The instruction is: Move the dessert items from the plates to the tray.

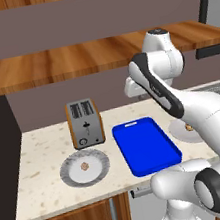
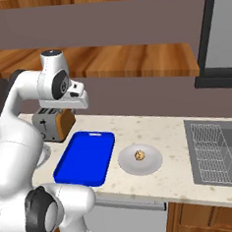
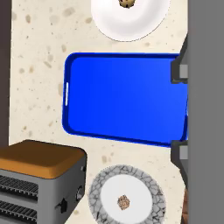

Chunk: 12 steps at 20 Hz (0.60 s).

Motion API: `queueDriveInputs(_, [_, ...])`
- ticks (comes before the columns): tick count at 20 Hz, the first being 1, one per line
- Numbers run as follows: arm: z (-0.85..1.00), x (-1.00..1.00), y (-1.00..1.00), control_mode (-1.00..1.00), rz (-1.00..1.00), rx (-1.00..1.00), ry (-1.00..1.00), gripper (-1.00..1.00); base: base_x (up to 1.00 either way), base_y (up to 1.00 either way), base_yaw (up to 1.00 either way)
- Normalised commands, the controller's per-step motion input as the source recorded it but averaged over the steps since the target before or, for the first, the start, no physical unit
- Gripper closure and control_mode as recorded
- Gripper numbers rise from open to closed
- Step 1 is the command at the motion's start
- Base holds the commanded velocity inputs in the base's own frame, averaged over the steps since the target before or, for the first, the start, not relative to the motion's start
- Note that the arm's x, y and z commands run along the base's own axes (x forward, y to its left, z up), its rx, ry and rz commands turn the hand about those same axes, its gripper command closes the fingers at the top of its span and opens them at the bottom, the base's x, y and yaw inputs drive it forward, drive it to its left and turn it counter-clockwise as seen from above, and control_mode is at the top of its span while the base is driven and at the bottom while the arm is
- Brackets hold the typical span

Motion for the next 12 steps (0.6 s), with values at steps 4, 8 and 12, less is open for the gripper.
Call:
queueDriveInputs(4, [0.0,-0.01,-0.1,-1.0,0.0,0.0,0.0,-1.0,0.0,0.0,0.0])
queueDriveInputs(8, [-0.02,0.0,-0.33,-1.0,0.0,0.01,0.0,-1.0,0.0,0.0,0.0])
queueDriveInputs(12, [-0.04,0.0,-0.38,-1.0,0.0,0.01,0.0,-1.0,0.0,0.0,0.0])
